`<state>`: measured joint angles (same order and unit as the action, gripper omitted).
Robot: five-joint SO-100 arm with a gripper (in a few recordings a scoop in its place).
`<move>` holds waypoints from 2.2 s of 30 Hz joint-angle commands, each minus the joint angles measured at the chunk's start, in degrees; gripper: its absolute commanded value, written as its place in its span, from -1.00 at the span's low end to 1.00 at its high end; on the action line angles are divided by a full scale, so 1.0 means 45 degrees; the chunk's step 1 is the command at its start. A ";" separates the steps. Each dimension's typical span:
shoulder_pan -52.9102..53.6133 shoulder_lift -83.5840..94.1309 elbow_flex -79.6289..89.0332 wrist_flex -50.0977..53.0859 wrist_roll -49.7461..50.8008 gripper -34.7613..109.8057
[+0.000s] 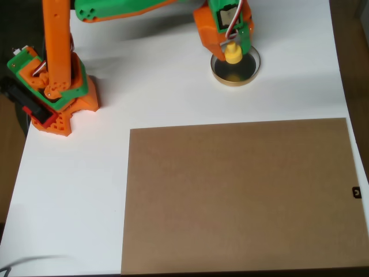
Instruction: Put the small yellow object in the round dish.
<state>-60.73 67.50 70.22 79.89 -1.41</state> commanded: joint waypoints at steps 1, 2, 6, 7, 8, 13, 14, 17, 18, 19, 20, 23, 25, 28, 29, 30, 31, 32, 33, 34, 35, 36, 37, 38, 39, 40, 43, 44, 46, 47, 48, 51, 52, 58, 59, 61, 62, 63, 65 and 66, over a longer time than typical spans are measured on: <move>-0.0254 0.0312 -0.0742 -0.0020 0.0000 -0.41; -0.0254 0.0293 -0.0742 -0.0020 0.0000 -0.37; -0.0293 0.0254 -0.0645 -0.0059 -0.0059 -0.29; -0.0293 0.0254 -0.0645 -0.0059 -0.0059 -0.28; -0.0293 0.0254 -0.0645 -0.0059 -0.0098 -0.27; -0.0254 0.0332 -0.0625 0.0059 -0.0195 -0.20; -0.0176 0.0410 -0.0625 0.0117 -0.0254 -0.20; 0.0176 0.1016 -0.0469 0.0449 -0.0586 -0.18; 0.0391 0.1445 -0.0234 0.0508 -0.0762 -0.18; 0.0645 0.1992 0.0098 0.0508 -0.0957 -0.18; 0.0957 0.2578 0.0469 0.0527 -0.1152 -0.18; 0.2129 0.4512 0.1973 0.0508 -0.1777 -0.18; 0.3066 0.5957 0.3301 0.0410 -0.2227 -0.19; 0.4961 0.8027 0.5313 0.0156 -0.2891 -0.19; 0.5645 0.8672 0.5918 0.0059 -0.3125 -0.19; 0.6406 0.9336 0.6445 -0.0039 -0.3359 -0.19; 0.7168 0.9941 0.6895 -0.0137 -0.3555 -0.19; 0.7949 1.0527 0.7305 -0.0254 -0.3770 -0.19; 0.8730 1.1055 0.7637 -0.0312 -0.3926 -0.19; 0.9414 1.1543 0.7969 -0.0410 -0.4082 -0.20; 1.0098 1.2070 0.8320 -0.0547 -0.4199 -0.20; 1.0742 1.2520 0.8633 -0.0625 -0.4297 -0.20; 1.1328 1.2910 0.8945 -0.0703 -0.4434 -0.20; 1.1895 1.3301 0.9258 -0.0801 -0.4531 -0.20; 1.2461 1.3652 0.9570 -0.0898 -0.4648 -0.20; 1.3008 1.3965 0.9883 -0.1016 -0.4785 -0.20; 1.4531 1.4648 1.0820 -0.1504 -0.4922 -0.20; 1.4961 1.4883 1.1113 -0.1699 -0.4922 -0.20; 1.5742 1.5371 1.1719 -0.2070 -0.4824 -0.21; 1.6113 1.5625 1.1973 -0.2266 -0.4766 -0.21; 1.6445 1.5820 1.2168 -0.2402 -0.4648 -0.21; 1.7383 1.6406 1.2852 -0.2930 -0.4336 -0.21; 1.7715 1.6602 1.3145 -0.3145 -0.4238 -0.21; 2.0000 1.7910 1.5059 -0.4648 -0.3945 -0.21; 2.0410 1.8164 1.5430 -0.4922 -0.3867 -0.21; 2.1094 1.8750 1.6152 -0.5410 -0.3652 -0.20; 2.1367 1.9063 1.6543 -0.5625 -0.3613 -0.20; 2.1660 1.9434 1.6934 -0.5820 -0.3457 -0.20; 2.2109 2.0098 1.7520 -0.5937 -0.3262 -0.18; 2.2305 2.0410 1.7773 -0.5937 -0.3184 -0.18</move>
<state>35.86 154.42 148.62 54.49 -16.00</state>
